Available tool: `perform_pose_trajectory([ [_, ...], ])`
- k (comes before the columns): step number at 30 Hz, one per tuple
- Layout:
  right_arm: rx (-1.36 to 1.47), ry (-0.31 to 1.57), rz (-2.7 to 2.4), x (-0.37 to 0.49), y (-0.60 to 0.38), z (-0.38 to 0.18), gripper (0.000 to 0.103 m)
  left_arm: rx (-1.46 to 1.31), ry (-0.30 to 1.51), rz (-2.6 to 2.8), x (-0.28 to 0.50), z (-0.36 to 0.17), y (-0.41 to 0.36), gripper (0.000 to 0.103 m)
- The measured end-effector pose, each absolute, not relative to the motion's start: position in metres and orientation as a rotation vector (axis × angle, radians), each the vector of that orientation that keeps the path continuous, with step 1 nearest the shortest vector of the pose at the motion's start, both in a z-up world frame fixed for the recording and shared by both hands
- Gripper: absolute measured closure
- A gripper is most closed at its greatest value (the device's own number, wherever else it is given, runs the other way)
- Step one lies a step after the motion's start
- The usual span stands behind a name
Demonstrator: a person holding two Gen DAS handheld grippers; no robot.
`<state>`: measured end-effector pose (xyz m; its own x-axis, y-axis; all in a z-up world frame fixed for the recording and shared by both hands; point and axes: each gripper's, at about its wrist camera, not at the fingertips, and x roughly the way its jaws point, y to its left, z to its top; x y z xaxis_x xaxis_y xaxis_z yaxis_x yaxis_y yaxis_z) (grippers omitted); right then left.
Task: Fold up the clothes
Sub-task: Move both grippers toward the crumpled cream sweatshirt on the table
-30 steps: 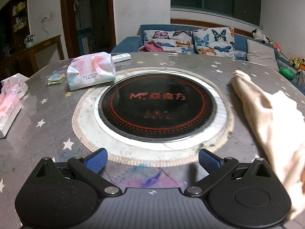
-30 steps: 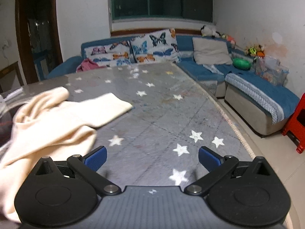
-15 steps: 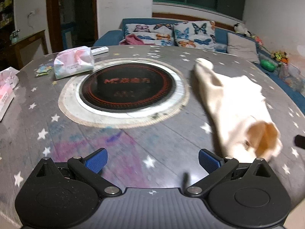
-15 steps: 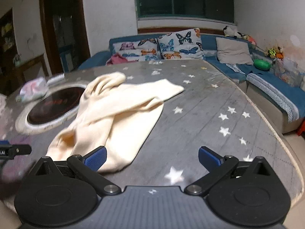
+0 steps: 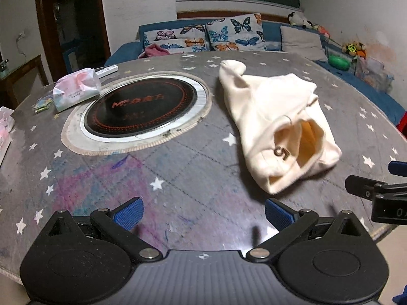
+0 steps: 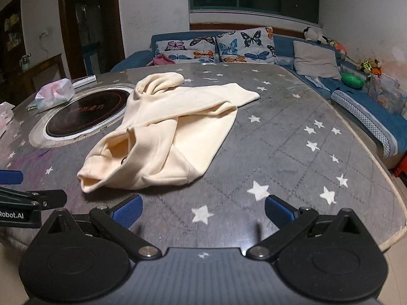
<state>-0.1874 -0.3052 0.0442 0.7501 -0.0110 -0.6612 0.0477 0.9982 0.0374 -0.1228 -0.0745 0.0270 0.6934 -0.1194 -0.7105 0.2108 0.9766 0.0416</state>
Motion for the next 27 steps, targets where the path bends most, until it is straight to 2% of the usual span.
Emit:
perform_pose_trajectory([
  [27,0.048,0.730,-0.032,-0.198,-0.299,0.046,0.000,0.163,0.800,-0.221,-0.135,0.023,-0.092,0.000],
])
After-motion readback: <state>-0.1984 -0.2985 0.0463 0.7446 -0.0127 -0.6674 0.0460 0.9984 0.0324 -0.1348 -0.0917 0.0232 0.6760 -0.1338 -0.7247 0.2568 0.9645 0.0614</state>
